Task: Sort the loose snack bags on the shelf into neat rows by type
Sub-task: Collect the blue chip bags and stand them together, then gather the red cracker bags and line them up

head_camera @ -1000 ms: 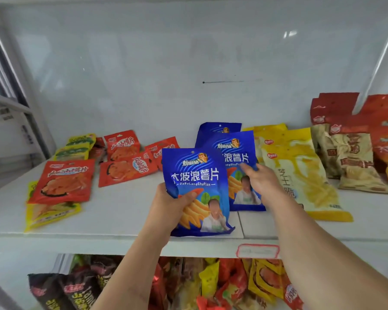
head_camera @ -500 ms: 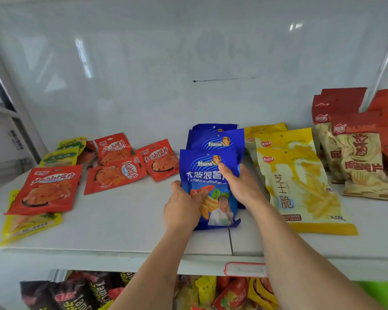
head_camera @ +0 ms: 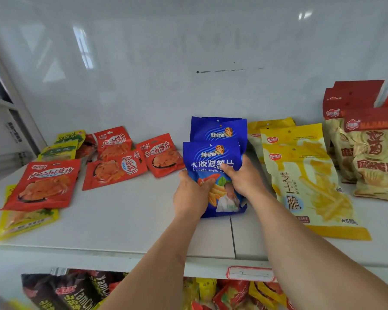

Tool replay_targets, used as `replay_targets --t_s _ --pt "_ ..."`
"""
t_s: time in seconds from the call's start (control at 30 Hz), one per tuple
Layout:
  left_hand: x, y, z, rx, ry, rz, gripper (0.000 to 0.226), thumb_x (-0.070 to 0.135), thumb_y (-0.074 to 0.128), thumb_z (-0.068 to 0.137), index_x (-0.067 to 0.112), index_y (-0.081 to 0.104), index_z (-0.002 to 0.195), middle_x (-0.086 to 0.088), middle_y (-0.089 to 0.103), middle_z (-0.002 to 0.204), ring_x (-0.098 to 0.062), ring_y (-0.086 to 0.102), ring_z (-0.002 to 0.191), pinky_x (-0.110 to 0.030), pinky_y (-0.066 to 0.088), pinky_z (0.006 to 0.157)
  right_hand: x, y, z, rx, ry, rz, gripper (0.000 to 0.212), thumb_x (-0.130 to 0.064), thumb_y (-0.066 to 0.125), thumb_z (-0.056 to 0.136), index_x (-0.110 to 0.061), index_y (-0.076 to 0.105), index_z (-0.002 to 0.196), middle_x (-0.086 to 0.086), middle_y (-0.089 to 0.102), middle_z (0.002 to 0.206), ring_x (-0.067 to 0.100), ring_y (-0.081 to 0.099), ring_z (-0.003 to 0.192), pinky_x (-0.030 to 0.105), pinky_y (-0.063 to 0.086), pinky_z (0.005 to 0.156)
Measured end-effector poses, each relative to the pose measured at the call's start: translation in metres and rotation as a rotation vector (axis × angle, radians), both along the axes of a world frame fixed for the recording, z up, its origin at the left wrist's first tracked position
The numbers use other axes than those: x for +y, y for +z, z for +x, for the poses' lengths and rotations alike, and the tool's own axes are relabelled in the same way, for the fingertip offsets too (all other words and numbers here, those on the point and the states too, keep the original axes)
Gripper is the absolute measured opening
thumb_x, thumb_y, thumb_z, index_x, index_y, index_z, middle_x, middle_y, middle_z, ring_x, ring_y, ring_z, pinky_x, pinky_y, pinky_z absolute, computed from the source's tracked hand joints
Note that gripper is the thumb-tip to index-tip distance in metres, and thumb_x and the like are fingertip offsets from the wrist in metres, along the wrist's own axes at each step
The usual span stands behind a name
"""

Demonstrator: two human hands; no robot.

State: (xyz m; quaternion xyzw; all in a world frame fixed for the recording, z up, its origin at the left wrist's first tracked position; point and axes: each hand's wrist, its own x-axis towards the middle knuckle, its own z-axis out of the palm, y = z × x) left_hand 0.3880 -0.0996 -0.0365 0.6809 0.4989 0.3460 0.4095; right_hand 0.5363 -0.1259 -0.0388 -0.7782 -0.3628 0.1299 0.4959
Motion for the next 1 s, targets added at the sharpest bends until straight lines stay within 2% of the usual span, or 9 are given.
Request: replay_targets --t_s 0.13,0.2,0.27,0.43,0.5,0.6,0.7,0.8,1.0 --pt "0.002 0.003 -0.005 -0.084 -0.004 -0.052 0.056 0.044 0.077 0.084 0.025 0.038 0.119 0.000 0.067 0.120 -0.025 0.069 0.107 -0.047 0.057 0.091 0.000 0.001 -0.006 0.024 -0.065 0.007 0.061 -0.047 0.072 0.087 -0.017 0.044 0.133 0.001 0.064 0.130 0.021 0.066 0.109 0.035 0.053 0.080" --pt "0.001 0.005 -0.009 -0.101 -0.009 -0.062 0.058 0.043 0.077 0.085 0.023 0.038 0.125 0.004 0.064 0.113 -0.023 0.068 0.105 -0.045 0.058 0.091 0.000 0.002 -0.009 0.027 -0.081 0.018 0.062 -0.047 0.072 0.086 -0.018 0.043 0.133 0.001 0.064 0.130 0.021 0.066 0.109 0.036 0.054 0.080" --pt "0.001 0.006 -0.013 -0.129 -0.022 -0.074 0.055 0.040 0.077 0.085 0.025 0.037 0.120 0.006 0.063 0.107 -0.021 0.068 0.100 -0.042 0.058 0.089 0.000 0.002 -0.013 0.031 -0.097 0.031 0.064 -0.047 0.073 0.085 -0.018 0.043 0.134 0.000 0.064 0.130 0.021 0.067 0.109 0.039 0.057 0.083" --pt "0.005 0.007 -0.030 -0.114 -0.024 -0.065 0.045 0.033 0.072 0.091 0.026 0.035 0.115 -0.001 0.065 0.119 -0.021 0.069 0.104 -0.042 0.060 0.084 -0.003 0.003 -0.023 0.021 -0.183 0.032 0.078 -0.056 0.075 0.078 -0.020 0.039 0.137 0.003 0.059 0.133 0.023 0.065 0.112 0.048 0.059 0.086" --pt "0.009 0.007 -0.039 -0.097 -0.030 -0.066 0.051 0.036 0.070 0.092 0.019 0.038 0.128 -0.005 0.064 0.126 -0.020 0.067 0.108 -0.038 0.060 0.083 -0.004 0.008 -0.030 -0.042 -0.225 0.002 0.085 -0.056 0.074 0.080 -0.017 0.035 0.144 0.008 0.053 0.140 0.026 0.059 0.122 0.048 0.056 0.092" --pt "0.016 0.006 -0.055 -0.033 -0.039 -0.063 0.065 0.039 0.066 0.094 0.015 0.033 0.145 -0.008 0.057 0.137 -0.022 0.061 0.120 -0.038 0.058 0.089 -0.006 0.015 -0.040 -0.139 -0.266 -0.092 0.090 -0.054 0.069 0.086 -0.012 0.024 0.152 0.013 0.039 0.151 0.031 0.042 0.137 0.048 0.046 0.102" --pt "0.024 0.007 -0.071 0.006 -0.056 -0.047 0.068 0.040 0.064 0.095 0.014 0.032 0.149 -0.007 0.049 0.148 -0.026 0.054 0.130 -0.038 0.054 0.097 -0.007 0.024 -0.052 -0.252 -0.349 -0.146 0.088 -0.058 0.060 0.090 -0.012 0.021 0.155 0.015 0.031 0.156 0.034 0.031 0.143 0.052 0.036 0.111" --pt "0.036 0.009 -0.093 0.062 -0.067 -0.002 0.065 0.041 0.062 0.095 0.014 0.035 0.148 -0.009 0.049 0.148 -0.028 0.052 0.132 -0.043 0.048 0.105 0.000 0.039 -0.074 -0.378 -0.359 -0.123 0.078 -0.055 0.053 0.096 -0.012 0.024 0.155 0.014 0.023 0.161 0.033 0.021 0.148 0.051 0.027 0.116" --pt "0.065 0.012 -0.148 0.221 -0.072 0.134 0.057 0.042 0.057 0.098 0.016 0.043 0.147 -0.007 0.052 0.146 -0.028 0.050 0.133 -0.042 0.045 0.106 0.036 0.055 -0.133 -0.460 -0.222 -0.068 0.067 -0.047 0.050 0.099 -0.013 0.032 0.153 0.013 0.025 0.162 0.032 0.021 0.149 0.051 0.026 0.117"
